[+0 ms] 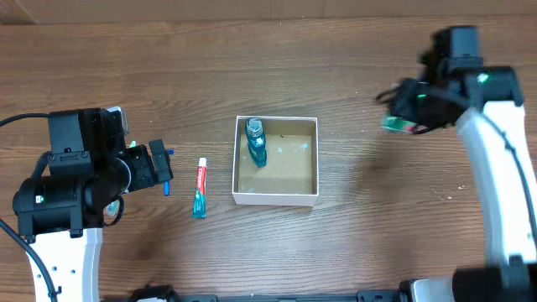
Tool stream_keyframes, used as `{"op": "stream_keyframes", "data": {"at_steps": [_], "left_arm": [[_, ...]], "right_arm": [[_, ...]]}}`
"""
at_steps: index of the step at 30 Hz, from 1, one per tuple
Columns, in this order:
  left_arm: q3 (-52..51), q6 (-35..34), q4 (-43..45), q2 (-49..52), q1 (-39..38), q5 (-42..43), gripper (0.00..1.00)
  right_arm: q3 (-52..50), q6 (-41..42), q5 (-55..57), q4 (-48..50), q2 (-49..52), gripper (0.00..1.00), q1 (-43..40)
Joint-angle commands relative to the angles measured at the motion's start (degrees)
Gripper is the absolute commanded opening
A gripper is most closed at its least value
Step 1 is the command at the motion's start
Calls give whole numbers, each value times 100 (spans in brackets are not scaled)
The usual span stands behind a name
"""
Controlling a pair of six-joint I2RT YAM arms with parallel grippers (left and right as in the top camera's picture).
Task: Pack container
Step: 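Place the soap bar in the box beside the bottle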
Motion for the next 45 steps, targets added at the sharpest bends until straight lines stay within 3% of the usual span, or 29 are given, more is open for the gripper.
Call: {"op": "stream_keyframes", "data": {"at_steps": [1,8,17,19,21,24,25,30,35,36,37,45], "left_arm": [[120,-76,24,20,-46,79,100],[120,-76,22,20,-46,81,100],[120,-76,24,20,-46,81,100],[120,-76,22,20,-46,81,100],[120,-76,26,20,-46,81,100],[120,-76,22,20,-46,81,100],[120,-76,22,20,-46,81,100],[120,-76,4,20,-46,81,100],[120,-74,9,20,-46,74,100],[120,-76,17,20,-46,55,100],[120,-76,39,20,-46,37,100],[120,260,44,20,-107,251,100]], "right_arm": [[11,157,-48,168,-70,19,1244],[-476,1099,-48,1032,435,20,2507],[-717,815,-42,1622,1700,23,2739],[-717,815,2,1703,1773,30,2739],[-717,815,13,1757,1797,60,2739],[-715,813,11,1836,1797,71,2739],[-715,813,11,1840,1794,79,2739],[-555,817,98,1532,1563,80,2741],[-66,837,916,1080,317,84,2723],[-61,879,1150,1086,-11,88,2660],[-61,925,1333,1082,-315,100,2542],[-166,966,951,11,-1178,100,341]]}}
